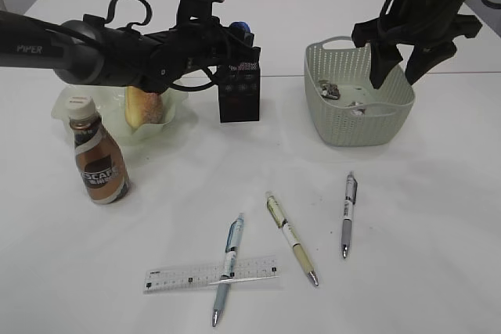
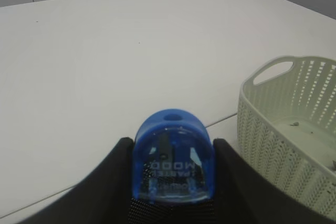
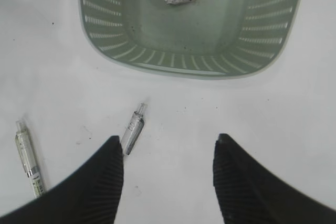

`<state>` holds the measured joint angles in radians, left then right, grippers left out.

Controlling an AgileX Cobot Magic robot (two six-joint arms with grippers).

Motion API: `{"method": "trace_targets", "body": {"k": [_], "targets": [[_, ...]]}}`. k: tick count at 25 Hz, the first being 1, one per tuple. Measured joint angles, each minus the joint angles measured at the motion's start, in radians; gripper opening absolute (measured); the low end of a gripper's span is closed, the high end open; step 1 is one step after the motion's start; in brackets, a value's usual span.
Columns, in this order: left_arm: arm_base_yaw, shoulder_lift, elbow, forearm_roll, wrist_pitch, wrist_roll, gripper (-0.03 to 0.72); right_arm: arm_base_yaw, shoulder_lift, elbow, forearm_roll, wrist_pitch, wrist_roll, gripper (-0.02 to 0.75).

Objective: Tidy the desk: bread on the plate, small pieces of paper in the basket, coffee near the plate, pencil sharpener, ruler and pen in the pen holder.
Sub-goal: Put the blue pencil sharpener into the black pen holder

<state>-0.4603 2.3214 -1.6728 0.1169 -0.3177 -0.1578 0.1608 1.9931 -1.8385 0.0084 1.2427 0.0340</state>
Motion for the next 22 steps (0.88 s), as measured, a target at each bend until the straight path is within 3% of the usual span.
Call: {"method": "trace_targets", "body": {"k": [22], "targets": [[0.000,0.000,0.000,0.000,0.000,0.000,0.329,0.000,0.000,0.000,0.000,0.000,0.000,0.404]]}}
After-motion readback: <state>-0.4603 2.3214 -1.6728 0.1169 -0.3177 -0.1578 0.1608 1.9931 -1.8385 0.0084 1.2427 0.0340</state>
